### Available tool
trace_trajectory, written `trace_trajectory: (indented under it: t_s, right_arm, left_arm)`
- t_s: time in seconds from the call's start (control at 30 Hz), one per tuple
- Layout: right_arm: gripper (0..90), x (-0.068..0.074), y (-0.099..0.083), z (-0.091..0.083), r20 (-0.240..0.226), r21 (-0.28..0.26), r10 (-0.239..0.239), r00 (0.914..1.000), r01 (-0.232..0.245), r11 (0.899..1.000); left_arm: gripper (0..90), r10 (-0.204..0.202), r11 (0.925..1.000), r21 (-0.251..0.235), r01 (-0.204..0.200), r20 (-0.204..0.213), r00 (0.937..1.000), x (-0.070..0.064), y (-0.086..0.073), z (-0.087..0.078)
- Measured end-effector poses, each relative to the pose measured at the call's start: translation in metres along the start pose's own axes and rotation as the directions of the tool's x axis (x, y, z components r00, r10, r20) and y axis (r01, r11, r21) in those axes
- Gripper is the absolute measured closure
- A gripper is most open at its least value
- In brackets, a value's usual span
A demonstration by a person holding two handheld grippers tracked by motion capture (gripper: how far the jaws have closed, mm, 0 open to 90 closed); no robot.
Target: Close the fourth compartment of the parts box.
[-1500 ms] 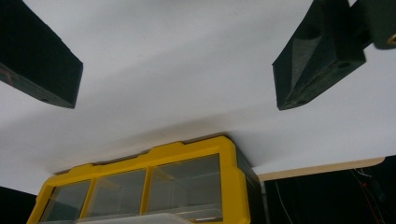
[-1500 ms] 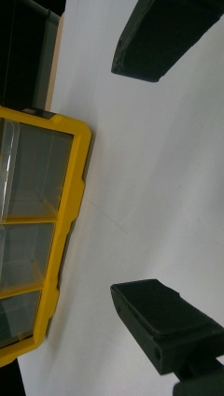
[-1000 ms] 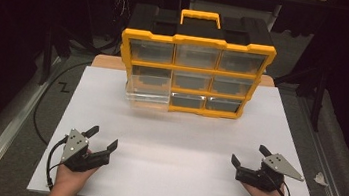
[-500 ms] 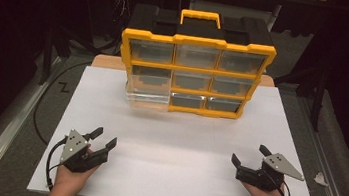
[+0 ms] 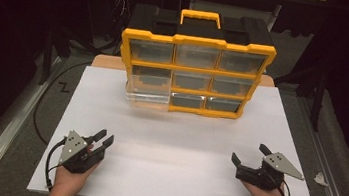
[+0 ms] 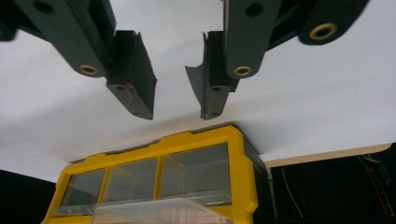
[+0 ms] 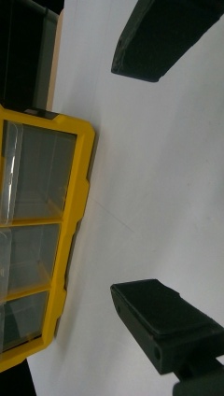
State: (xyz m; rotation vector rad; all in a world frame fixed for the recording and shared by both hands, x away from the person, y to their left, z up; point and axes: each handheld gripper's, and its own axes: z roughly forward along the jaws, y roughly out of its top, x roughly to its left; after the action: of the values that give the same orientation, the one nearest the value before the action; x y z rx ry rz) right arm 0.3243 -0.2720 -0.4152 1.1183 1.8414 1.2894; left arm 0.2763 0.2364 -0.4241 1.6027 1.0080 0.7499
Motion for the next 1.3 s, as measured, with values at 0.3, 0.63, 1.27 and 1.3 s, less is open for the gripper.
trace_trajectory:
  t_s: [0.3,0.63,1.27,1.3]
  right_arm:
    - [0.7,0.0006,0.0004,0.0013,-0.016,-0.003,-0.009,0.9998,0.009,1.0]
    - [0.8,0.0006,0.0005,0.0054,-0.02,-0.002,-0.006,0.9998,0.006,1.0]
    - [0.8,0.003,-0.0021,0.0063,-0.041,0.021,-0.03,0.9987,0.031,0.999]
    - [0.8,0.0031,-0.0024,0.0061,-0.041,0.022,-0.031,0.9987,0.032,0.999]
  left_arm:
    - [78.8,0.003,1.0,0.008,-0.003,0.023,0.9997,-0.0013,-0.0013,0.0006]
    - [89.6,-0.011,0.9999,0.002,0.011,0.013,0.9999,0.0,-0.0011,0.0]
    - [89.6,-0.011,0.9999,0.002,0.011,0.003,0.9999,-0.0007,-0.0034,-0.0021]
    - [89.6,-0.011,0.9999,-0.004,0.011,-0.001,0.9999,-0.0008,-0.003,-0.0027]
